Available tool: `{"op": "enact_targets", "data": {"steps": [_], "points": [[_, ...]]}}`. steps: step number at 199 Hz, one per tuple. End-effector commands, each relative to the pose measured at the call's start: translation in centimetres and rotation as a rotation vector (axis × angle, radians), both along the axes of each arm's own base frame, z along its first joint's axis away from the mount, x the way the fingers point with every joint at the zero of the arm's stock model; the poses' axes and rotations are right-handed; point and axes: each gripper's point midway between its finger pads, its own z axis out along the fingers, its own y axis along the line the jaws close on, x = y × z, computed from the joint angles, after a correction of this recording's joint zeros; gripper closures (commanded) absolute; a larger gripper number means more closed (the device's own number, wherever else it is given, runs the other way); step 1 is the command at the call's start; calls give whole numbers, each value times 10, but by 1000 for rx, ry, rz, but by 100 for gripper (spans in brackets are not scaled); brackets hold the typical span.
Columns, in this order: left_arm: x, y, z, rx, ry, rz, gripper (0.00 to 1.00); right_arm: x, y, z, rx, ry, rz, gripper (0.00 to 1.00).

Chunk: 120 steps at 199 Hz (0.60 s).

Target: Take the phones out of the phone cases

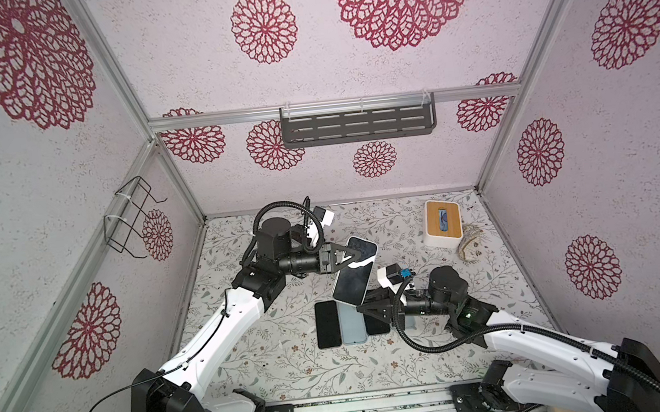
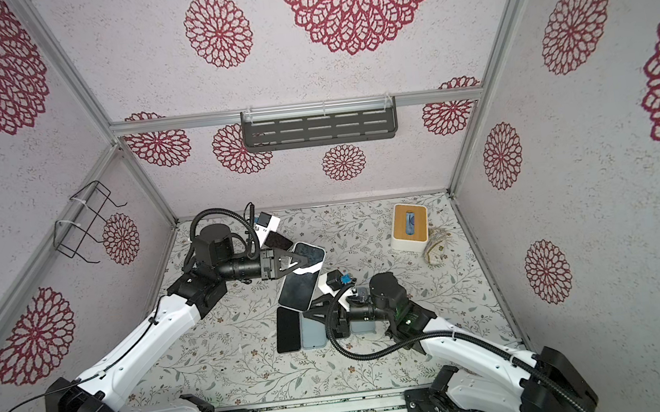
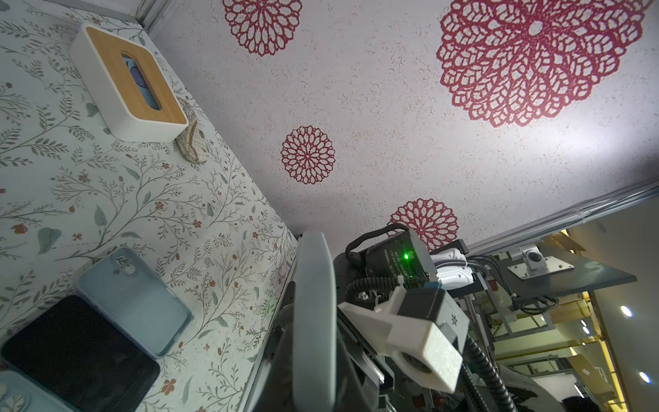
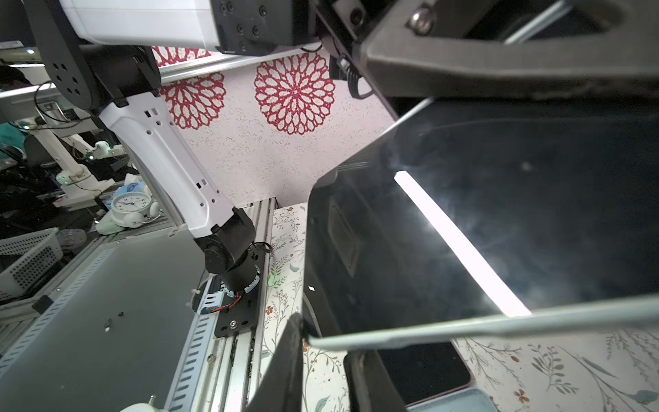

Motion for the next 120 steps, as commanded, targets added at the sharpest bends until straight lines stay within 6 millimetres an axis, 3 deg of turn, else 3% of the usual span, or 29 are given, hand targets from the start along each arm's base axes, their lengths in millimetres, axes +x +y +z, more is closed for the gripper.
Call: {"op": "enact_targets", "data": {"steps": [1, 46, 94, 106, 120], "points": [[15, -4, -28, 43, 118, 94, 100, -4, -9, 87, 238, -350, -69, 78], [13, -9, -29, 32, 126, 85, 100, 8, -12, 88, 249, -358, -134, 80], [5, -15, -20, -3, 115, 72, 100, 36, -23, 92, 299, -301, -300, 80], [6, -12, -17, -17, 106, 92, 100, 44, -33, 89, 323, -250, -364, 74], [10, -4, -9, -48, 90, 137, 100, 45, -45, 83, 351, -179, -405, 58]]}}
